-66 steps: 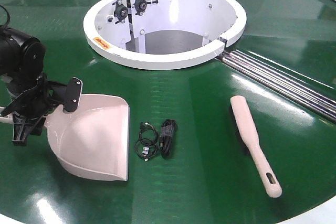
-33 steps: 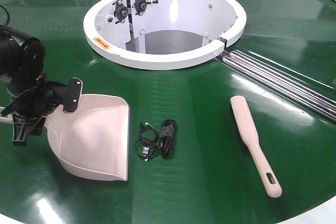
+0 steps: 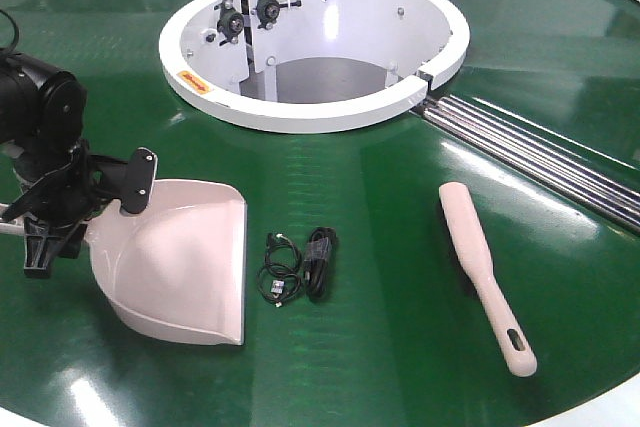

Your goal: Clean and inspect green conveyor with broom and dustpan

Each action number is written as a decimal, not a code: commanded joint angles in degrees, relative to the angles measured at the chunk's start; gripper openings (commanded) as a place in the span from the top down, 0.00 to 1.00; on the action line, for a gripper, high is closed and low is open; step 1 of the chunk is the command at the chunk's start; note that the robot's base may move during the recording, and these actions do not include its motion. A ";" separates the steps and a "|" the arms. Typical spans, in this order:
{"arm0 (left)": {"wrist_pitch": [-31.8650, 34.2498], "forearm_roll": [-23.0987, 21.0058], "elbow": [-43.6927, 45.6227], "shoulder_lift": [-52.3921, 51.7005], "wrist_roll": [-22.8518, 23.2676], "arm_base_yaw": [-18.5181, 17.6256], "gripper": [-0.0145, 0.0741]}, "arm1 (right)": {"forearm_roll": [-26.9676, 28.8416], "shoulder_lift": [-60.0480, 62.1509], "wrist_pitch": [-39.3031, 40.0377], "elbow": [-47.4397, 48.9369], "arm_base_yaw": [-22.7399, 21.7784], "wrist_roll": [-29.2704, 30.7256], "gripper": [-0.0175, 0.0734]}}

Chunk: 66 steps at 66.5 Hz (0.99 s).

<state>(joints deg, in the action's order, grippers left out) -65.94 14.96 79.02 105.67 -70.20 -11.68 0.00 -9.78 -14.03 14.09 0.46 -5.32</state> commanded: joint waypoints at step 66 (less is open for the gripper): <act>-0.94 0.23 1.43 -2.66 -0.40 -0.49 0.84 | 4.36 -41.50 -35.31 31.52 -0.18 7.13 0.20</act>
<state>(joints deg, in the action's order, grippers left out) -65.94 14.96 79.02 105.67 -70.20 -11.68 3.56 -49.50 -49.94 41.75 0.46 0.83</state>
